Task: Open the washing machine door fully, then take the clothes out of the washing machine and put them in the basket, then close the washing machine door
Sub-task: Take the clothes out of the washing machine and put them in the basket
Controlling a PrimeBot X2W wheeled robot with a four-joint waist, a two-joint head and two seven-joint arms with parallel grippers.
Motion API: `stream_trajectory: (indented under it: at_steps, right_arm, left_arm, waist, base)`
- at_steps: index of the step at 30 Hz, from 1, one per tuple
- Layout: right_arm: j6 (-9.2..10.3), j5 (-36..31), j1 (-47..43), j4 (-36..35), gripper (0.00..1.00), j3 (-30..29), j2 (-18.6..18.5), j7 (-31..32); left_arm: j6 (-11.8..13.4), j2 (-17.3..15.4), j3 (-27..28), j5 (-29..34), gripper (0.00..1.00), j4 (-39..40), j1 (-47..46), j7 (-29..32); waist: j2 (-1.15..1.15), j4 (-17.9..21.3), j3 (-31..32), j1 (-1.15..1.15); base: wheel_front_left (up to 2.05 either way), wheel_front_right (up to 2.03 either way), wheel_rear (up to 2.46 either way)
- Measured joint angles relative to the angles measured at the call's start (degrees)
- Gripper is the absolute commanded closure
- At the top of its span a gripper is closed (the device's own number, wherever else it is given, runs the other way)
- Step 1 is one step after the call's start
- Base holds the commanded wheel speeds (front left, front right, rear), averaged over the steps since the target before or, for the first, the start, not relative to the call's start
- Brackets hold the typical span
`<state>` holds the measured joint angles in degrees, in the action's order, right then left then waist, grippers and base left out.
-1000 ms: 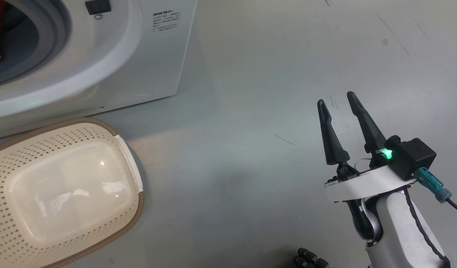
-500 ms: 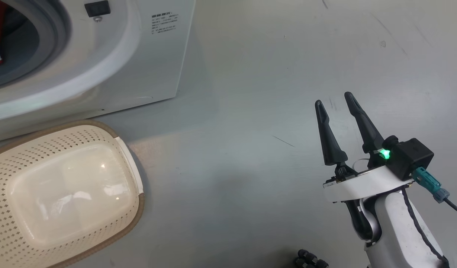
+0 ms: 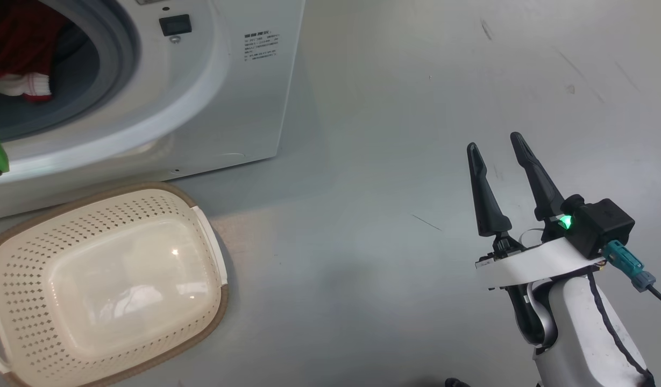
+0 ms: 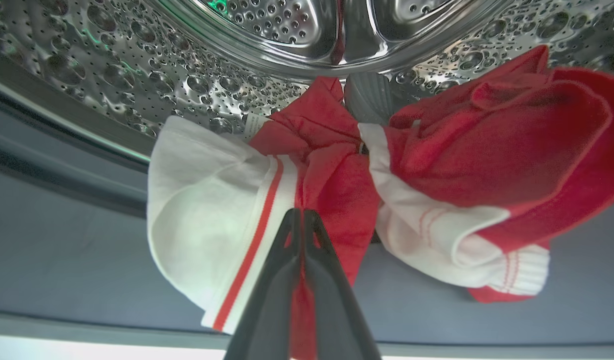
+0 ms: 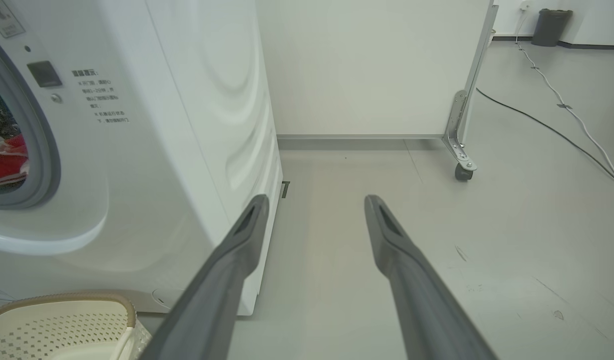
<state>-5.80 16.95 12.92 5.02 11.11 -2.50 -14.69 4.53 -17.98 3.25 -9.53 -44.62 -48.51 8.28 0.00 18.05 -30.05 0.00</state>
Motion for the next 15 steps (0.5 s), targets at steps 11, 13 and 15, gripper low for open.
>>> stream_trajectory:
  at_steps: [11, 13, 15]
  right_arm:
    - [-0.02, -2.1, 0.0, 1.2, 0.0, -1.0, 0.0, 0.0]
    - [-0.02, -2.3, -0.2, 1.4, 0.0, -1.3, 0.0, 0.0]
    - [-0.03, -2.5, -0.4, 1.7, 0.0, -1.5, 0.0, 0.0]
  left_arm:
    - [-2.5, 3.1, -1.0, -1.4, 1.0, -2.1, 1.5, -7.2]
    - [-3.0, 3.8, -1.1, -1.8, 1.0, -2.6, 2.7, -8.5]
    - [-3.4, 4.6, -1.3, -2.0, 1.0, -2.9, 3.9, -9.6]
  waist:
    - [0.0, -3.2, 4.4, 0.0]
    - [0.0, -3.7, 5.4, 0.0]
    - [0.0, -4.3, 6.5, 0.0]
  base:
    - [0.0, 0.0, 0.0]
    - [0.0, 0.0, 0.0]
    - [0.0, 0.0, 0.0]
